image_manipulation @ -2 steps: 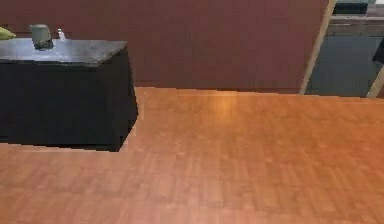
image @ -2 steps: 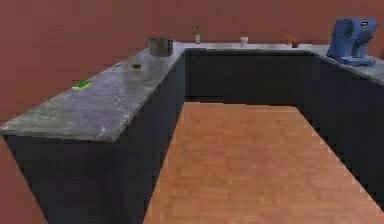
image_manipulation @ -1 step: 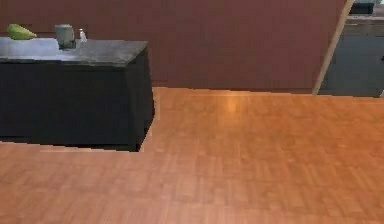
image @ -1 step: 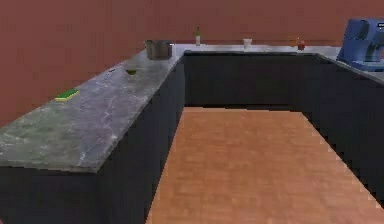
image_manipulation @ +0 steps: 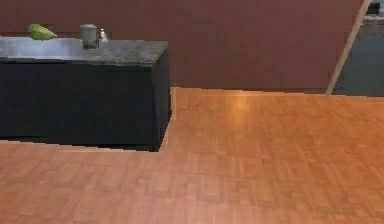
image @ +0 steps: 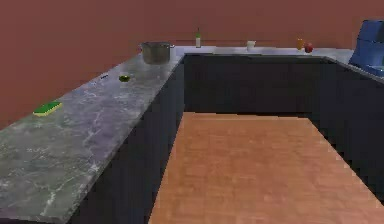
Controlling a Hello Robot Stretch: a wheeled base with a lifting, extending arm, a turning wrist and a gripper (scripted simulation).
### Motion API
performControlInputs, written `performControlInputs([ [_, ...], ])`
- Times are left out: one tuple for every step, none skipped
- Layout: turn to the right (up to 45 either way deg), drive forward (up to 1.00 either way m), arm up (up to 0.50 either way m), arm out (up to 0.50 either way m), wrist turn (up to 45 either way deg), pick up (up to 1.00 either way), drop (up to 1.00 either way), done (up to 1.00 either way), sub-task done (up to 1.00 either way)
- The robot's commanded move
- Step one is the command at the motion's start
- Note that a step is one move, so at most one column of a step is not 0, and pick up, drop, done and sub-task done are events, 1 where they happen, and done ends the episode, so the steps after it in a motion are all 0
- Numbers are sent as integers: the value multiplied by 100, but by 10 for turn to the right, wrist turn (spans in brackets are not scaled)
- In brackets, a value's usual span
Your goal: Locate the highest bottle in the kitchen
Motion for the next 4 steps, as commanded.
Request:
performControlInputs([
  [450, 0, 0, 0, 0, 0, 0, 0, 0],
  [450, 0, 0, 0, 0, 0, 0, 0, 0],
  [60, 0, 0, 0, 0, 0, 0, 0, 0],
  [0, 15, 0, 0, 0, 0, 0, 0, 0],
])
